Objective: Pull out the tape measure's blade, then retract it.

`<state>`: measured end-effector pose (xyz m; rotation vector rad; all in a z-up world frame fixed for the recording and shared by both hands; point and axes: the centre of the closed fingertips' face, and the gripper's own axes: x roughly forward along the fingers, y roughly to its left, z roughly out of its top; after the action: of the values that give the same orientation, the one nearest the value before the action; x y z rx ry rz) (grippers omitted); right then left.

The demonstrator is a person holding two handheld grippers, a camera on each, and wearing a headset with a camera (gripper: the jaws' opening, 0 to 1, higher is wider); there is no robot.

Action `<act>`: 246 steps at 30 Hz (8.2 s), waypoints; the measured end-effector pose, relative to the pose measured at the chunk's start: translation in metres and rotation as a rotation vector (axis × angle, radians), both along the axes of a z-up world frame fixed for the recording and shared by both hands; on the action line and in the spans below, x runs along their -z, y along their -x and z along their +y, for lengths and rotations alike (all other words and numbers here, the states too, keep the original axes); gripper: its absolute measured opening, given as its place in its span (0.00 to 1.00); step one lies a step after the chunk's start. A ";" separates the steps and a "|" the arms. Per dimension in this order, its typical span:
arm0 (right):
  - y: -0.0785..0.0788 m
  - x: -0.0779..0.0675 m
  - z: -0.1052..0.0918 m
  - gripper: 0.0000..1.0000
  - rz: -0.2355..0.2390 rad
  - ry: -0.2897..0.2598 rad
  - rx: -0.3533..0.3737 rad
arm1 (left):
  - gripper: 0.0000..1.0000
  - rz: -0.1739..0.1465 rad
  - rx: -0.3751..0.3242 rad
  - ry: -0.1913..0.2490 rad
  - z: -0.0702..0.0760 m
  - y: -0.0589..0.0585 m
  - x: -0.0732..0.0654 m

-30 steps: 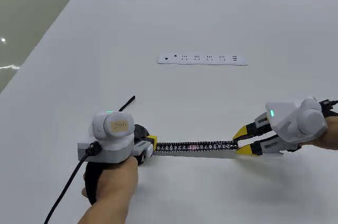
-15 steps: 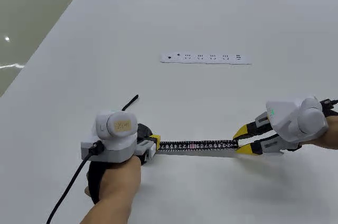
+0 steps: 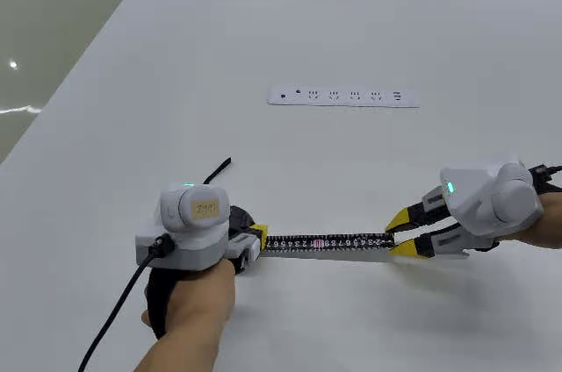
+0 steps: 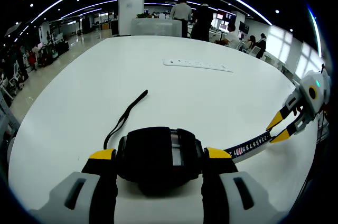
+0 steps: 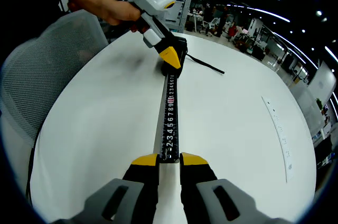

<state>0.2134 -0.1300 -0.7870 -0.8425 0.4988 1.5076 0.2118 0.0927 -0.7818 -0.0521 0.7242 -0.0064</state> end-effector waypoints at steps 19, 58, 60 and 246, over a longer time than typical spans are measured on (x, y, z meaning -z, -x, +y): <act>0.000 -0.003 0.002 0.14 -0.001 -0.003 -0.007 | 0.61 0.004 0.009 0.003 -0.006 -0.004 -0.001; 0.001 -0.003 0.011 0.14 -0.007 -0.004 -0.017 | 0.61 0.012 0.015 0.011 -0.005 0.001 -0.001; 0.000 -0.003 0.011 0.14 -0.008 -0.005 -0.016 | 0.61 0.012 0.015 0.012 -0.005 0.000 0.000; 0.008 -0.001 0.093 0.14 -0.008 -0.083 -0.055 | 0.60 0.037 0.027 0.124 0.002 -0.003 0.001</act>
<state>0.2053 -0.0366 -0.7864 -0.8027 0.4078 1.5641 0.2153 0.0944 -0.7824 -0.1613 0.7608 -0.0760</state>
